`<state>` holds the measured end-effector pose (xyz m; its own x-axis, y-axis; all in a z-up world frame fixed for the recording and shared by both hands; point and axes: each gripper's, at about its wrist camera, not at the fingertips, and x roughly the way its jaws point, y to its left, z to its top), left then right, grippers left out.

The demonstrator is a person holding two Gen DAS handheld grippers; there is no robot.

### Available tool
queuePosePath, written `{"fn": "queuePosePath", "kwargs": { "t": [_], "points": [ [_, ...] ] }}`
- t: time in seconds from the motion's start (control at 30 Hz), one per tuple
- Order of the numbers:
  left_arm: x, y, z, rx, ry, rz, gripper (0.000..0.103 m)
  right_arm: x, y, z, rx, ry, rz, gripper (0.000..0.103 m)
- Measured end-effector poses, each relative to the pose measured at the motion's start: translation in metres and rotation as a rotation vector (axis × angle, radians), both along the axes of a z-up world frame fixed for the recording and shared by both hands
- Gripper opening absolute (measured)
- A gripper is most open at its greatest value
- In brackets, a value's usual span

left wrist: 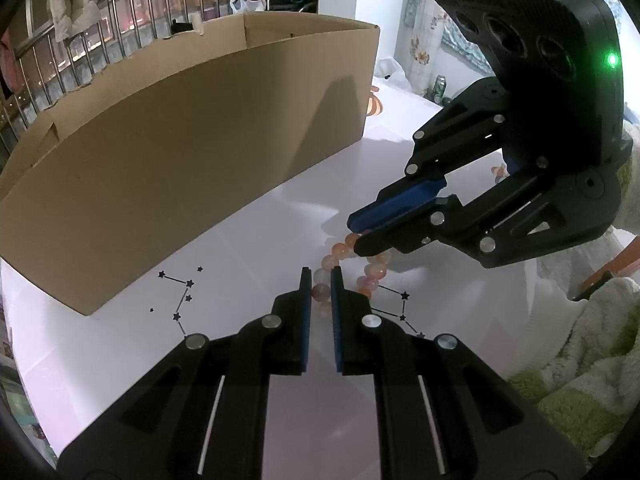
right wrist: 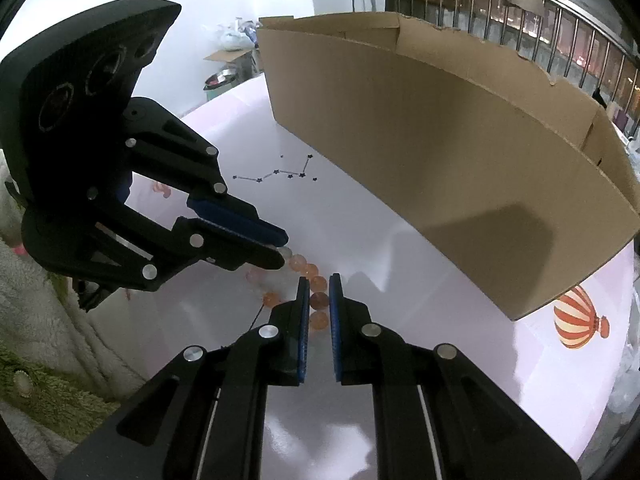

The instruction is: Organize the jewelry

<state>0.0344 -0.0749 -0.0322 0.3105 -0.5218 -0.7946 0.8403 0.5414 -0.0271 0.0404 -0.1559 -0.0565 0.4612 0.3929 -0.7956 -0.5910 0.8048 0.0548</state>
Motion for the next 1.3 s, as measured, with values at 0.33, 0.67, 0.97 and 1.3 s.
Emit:
{"fn": "queuePosePath", "kwargs": {
  "t": [0.33, 0.67, 0.97, 1.3],
  "points": [
    [-0.005, 0.004, 0.009, -0.004, -0.028, 0.004, 0.008, -0.005, 0.001, 0.007, -0.004, -0.028, 0.004, 0.010],
    [-0.016, 0.019, 0.052, -0.055, -0.114, -0.005, 0.008, -0.020, 0.001, 0.050, 0.027, -0.118, -0.003, 0.010],
    [0.006, 0.028, 0.143, -0.139, -0.236, -0.027, 0.008, -0.013, -0.008, 0.146, 0.087, -0.307, 0.012, 0.010],
    [0.095, -0.018, 0.158, -0.126, -0.158, -0.041, 0.008, 0.070, -0.052, 0.160, 0.107, -0.218, -0.045, 0.010]
  ]
}}
